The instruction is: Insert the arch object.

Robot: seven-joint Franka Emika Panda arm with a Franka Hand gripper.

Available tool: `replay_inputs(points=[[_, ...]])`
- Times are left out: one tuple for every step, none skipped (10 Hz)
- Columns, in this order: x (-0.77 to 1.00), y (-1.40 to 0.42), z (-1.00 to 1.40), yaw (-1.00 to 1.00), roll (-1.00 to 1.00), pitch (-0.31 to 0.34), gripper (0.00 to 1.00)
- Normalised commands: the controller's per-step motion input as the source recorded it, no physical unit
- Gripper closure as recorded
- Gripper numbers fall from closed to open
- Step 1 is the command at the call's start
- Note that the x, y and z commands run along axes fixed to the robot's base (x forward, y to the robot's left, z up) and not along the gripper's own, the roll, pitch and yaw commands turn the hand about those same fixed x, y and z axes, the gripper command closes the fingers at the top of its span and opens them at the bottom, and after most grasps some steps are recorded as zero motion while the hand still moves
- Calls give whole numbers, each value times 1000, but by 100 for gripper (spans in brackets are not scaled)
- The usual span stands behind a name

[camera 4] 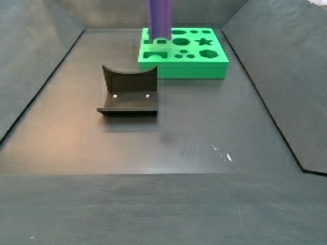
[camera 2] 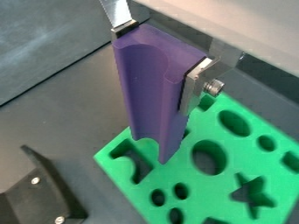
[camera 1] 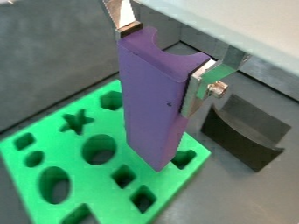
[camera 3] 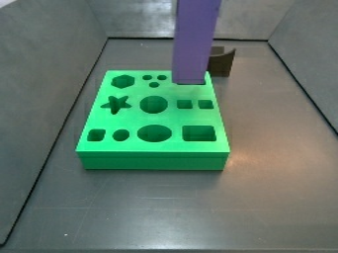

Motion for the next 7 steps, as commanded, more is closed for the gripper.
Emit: replay_inputs(points=[[131,529,-269,-94,19,14,100],[123,423,-271,0,26,0,100],[217,223,-294,0,23,0,100],[54,106,-240,-49,0,0,100],[0,0,-294,-86,-107,-1,100],[0,0,-191,-191,-107,0,100],[-20,154,-160,-317,-100,0,100]])
